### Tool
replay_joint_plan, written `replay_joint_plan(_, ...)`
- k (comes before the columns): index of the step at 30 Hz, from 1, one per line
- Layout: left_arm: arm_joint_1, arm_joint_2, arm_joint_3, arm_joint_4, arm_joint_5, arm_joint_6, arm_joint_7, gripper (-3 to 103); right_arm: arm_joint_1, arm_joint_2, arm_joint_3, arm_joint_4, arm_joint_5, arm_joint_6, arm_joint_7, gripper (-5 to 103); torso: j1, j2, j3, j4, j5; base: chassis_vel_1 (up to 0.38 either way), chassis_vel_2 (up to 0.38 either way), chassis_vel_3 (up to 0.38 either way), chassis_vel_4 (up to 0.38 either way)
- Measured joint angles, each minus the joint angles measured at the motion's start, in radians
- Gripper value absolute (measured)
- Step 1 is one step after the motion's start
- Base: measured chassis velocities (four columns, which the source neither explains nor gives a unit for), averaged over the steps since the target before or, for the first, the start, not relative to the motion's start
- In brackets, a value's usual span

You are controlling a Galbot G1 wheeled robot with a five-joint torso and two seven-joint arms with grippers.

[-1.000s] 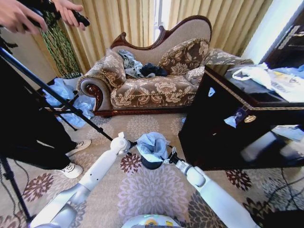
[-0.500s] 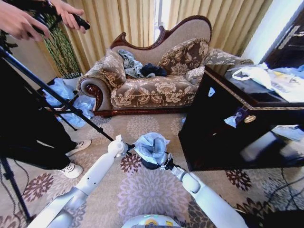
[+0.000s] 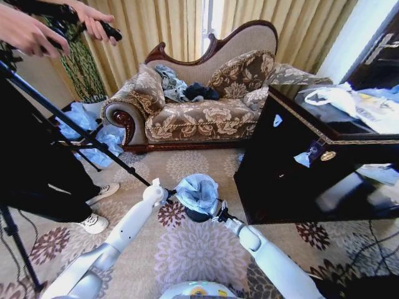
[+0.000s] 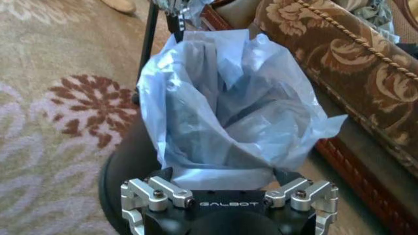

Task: Place a garbage bag over the trash bin.

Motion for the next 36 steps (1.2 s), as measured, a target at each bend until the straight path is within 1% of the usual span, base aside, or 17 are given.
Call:
replay_joint_plan(13,-0.050,-0.074,-0.036,0.120,0.072,-0.027,0.062,-2,0.066,0.026,0.013,-0.088,-0.043,0.035,0.001,100,0.000,0.000,0.000,-0.0001,0.0001,0.000,0.000,0.000,0.000)
replay_joint_plan(14,-0.053,-0.080,-0.043,0.123,0.073,-0.027,0.064,1,0.070,0.026,0.015,-0.092,-0.046,0.038,0.000,100,0.000,0.000,0.000,-0.0001,-0.0002,0.000,0.000,0.000,0.000)
replay_joint_plan(16,-0.053,-0.081,-0.045,0.123,0.073,-0.027,0.064,1,0.071,0.025,0.016,-0.093,-0.046,0.038,-0.001,100,0.000,0.000,0.000,-0.0002,-0.0002,0.000,0.000,0.000,0.000)
replay_joint_plan(18,-0.050,-0.078,-0.056,0.106,0.061,-0.016,0.062,11,0.068,0.011,0.022,-0.073,-0.044,0.037,-0.010,100,0.000,0.000,0.000,0.0000,0.0000,0.000,0.000,0.000,0.000)
replay_joint_plan(19,-0.050,-0.078,-0.056,0.106,0.061,-0.016,0.062,11,0.068,0.011,0.022,-0.073,-0.044,0.037,-0.010,100,0.000,0.000,0.000,0.0000,0.0000,0.000,0.000,0.000,0.000)
replay_joint_plan(20,-0.046,-0.075,-0.057,0.100,0.058,-0.012,0.061,17,0.065,0.007,0.024,-0.067,-0.042,0.036,-0.013,100,0.000,0.000,0.000,0.0000,-0.0001,0.000,0.000,0.000,0.000)
replay_joint_plan(23,-0.011,-0.048,-0.056,0.059,0.054,0.008,0.063,33,0.033,-0.014,0.035,-0.028,-0.035,0.032,-0.029,100,0.000,0.000,0.000,0.0000,0.0001,0.000,0.000,0.000,0.000)
replay_joint_plan(24,-0.011,-0.048,-0.056,0.059,0.054,0.008,0.063,33,0.033,-0.014,0.035,-0.028,-0.035,0.032,-0.029,100,0.000,0.000,0.000,0.0000,0.0001,0.000,0.000,0.000,0.000)
replay_joint_plan(26,0.027,-0.014,-0.052,0.018,0.072,0.018,0.079,43,0.008,-0.023,0.049,0.000,-0.028,0.031,-0.041,100,0.000,0.000,0.000,-0.0001,-0.0003,0.000,0.000,0.000,0.000)
replay_joint_plan(27,0.027,-0.014,-0.052,0.018,0.072,0.018,0.079,43,0.008,-0.023,0.049,0.000,-0.028,0.031,-0.041,100,0.000,0.000,0.000,-0.0001,-0.0003,0.000,0.000,0.000,0.000)
replay_joint_plan(28,0.042,0.002,-0.050,0.003,0.085,0.019,0.087,49,0.000,-0.027,0.053,0.011,-0.025,0.031,-0.044,100,0.000,0.000,0.000,0.0000,-0.0001,0.000,0.000,0.000,0.000)
replay_joint_plan(30,0.057,0.020,-0.049,-0.014,0.096,0.023,0.096,49,-0.008,-0.033,0.059,0.026,-0.019,0.030,-0.048,100,0.000,0.000,0.000,-0.0001,0.0000,0.000,0.000,0.000,0.000)
replay_joint_plan(31,0.081,0.050,-0.050,-0.045,0.119,0.027,0.109,55,-0.017,-0.041,0.066,0.046,-0.011,0.030,-0.052,100,0.000,0.000,0.000,-0.0001,-0.0003,0.000,0.000,0.000,0.000)
replay_joint_plan(32,0.109,0.081,-0.054,-0.085,0.149,0.029,0.124,66,-0.022,-0.047,0.074,0.061,-0.006,0.028,-0.055,100,0.000,0.000,0.000,-0.0001,-0.0001,0.000,0.000,0.000,0.000)
replay_joint_plan(33,0.138,0.110,-0.056,-0.126,0.195,0.028,0.144,66,-0.024,-0.051,0.082,0.069,-0.003,0.028,-0.057,100,0.000,0.000,0.000,-0.0001,-0.0003,0.000,0.000,0.000,0.000)
replay_joint_plan(34,0.138,0.110,-0.056,-0.126,0.195,0.028,0.144,66,-0.024,-0.051,0.082,0.069,-0.003,0.028,-0.057,100,0.000,0.000,0.000,-0.0001,-0.0003,0.000,0.000,0.000,0.000)
replay_joint_plan(36,0.206,0.176,-0.058,-0.211,0.358,0.006,0.218,76,-0.024,-0.055,0.098,0.075,-0.001,0.028,-0.059,100,0.000,0.000,0.000,0.0001,0.0000,0.000,0.000,0.000,0.000)
